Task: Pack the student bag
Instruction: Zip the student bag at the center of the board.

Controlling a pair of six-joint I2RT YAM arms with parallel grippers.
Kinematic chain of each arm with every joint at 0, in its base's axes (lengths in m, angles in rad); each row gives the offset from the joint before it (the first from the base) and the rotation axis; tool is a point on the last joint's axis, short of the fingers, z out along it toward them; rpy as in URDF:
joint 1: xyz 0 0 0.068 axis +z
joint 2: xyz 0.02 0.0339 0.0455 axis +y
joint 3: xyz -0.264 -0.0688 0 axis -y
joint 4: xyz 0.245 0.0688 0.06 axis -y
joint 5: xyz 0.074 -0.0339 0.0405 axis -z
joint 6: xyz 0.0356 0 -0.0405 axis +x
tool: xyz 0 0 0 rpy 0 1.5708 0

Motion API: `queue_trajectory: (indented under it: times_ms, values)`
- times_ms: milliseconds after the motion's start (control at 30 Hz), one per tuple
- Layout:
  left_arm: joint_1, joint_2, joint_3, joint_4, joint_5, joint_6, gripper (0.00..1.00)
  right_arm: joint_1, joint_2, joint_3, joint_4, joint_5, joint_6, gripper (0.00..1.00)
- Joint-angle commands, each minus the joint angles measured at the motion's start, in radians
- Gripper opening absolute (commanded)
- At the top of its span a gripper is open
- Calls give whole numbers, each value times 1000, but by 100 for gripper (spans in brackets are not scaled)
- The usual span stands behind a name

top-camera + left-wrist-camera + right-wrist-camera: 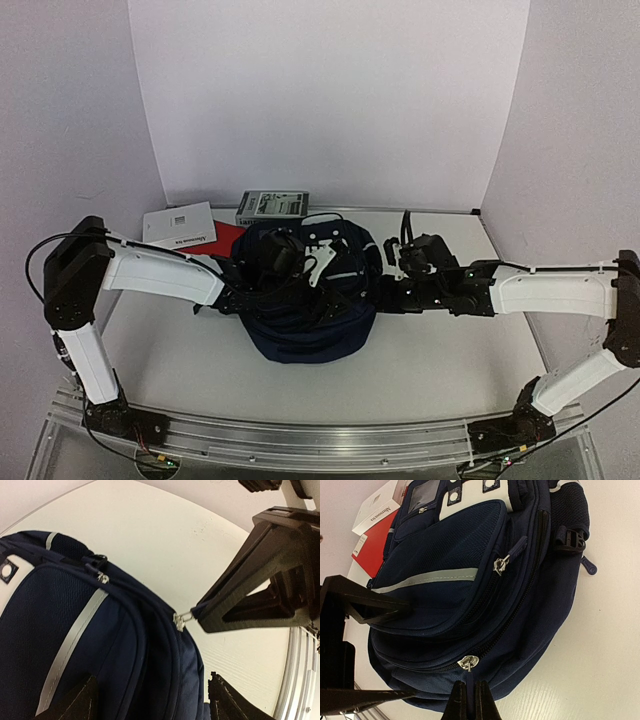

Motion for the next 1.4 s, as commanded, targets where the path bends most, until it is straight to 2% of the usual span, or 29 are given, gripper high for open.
queue_trajectory:
  times_ms: [0,67,133,233,300,367,600,733,800,933,967,1033,1133,1300,1367]
  values:
    - [-17,55,93,83,-56,55,71,-3,-43,14,89,-5,4,0]
    - [-25,71,114,77,-81,63,62,-4,-40,14,90,-4,3,0]
    - [-32,89,134,58,-102,69,46,-4,-38,14,90,4,4,0]
    - [-39,108,152,34,-117,71,28,-4,-39,13,90,17,6,0]
    - [-43,110,151,27,-115,69,21,-3,-43,11,90,27,11,0]
    - [-46,107,151,17,-112,66,19,-4,-48,11,90,33,16,0]
    - [-49,110,153,-19,-64,57,36,-4,-40,23,82,63,24,0]
    - [-49,127,162,-26,-65,53,39,-3,-32,27,75,77,29,0]
    - [-49,136,166,-21,-82,52,34,-4,-25,30,68,88,32,0]
    - [-51,125,161,-11,-114,46,4,-4,-15,39,34,145,51,0]
    - [-52,107,145,4,-130,44,1,-6,-10,45,10,191,70,0]
    - [-56,71,104,41,-161,50,0,-28,11,51,-43,246,98,0]
    - [-57,12,34,89,-176,59,0,-86,44,34,-55,247,124,0]
    - [-57,-55,-2,45,-181,51,0,-126,99,63,-56,234,102,0]
    - [-58,-82,-11,25,-136,48,0,-142,121,80,-52,229,79,0]
